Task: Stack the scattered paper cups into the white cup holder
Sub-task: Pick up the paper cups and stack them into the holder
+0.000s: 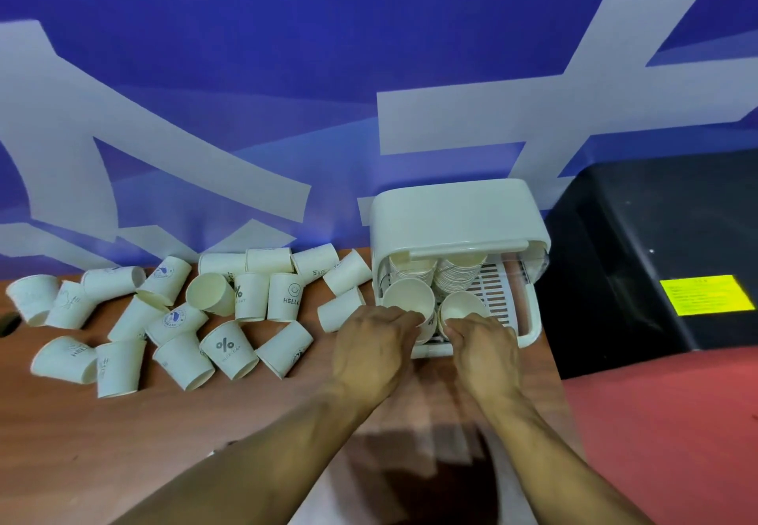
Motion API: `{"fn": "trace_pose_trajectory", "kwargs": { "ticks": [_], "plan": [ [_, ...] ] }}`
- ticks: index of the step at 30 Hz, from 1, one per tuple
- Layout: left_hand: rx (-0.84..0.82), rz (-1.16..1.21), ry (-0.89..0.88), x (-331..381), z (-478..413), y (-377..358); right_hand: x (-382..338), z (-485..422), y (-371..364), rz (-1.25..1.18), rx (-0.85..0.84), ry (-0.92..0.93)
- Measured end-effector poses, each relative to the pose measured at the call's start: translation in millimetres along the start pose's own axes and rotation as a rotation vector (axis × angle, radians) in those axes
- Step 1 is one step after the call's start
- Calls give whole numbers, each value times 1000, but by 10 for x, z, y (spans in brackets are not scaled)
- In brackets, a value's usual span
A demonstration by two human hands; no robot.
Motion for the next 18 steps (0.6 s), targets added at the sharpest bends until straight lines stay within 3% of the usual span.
{"fn": "trace_pose_trajectory", "kwargs": {
  "ticks": [12,18],
  "plan": [
    [-225,-113,-83,-21,-162,-384,93,-109,-202,-129,-70,-37],
    [-262,-101,-66,-84,-111,-555,85,-161,-250,-191,-109,-45]
  ]
}}
Point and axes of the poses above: each hand's wrist, its own z-axis away from the middle knuckle, its own y-axis out of the back of the hand, x = y × z, the point moved 4 cm from there along -z, towards the middle knuckle, and after that the axes turned 14 degrees about -y, right-handed, at the moved point
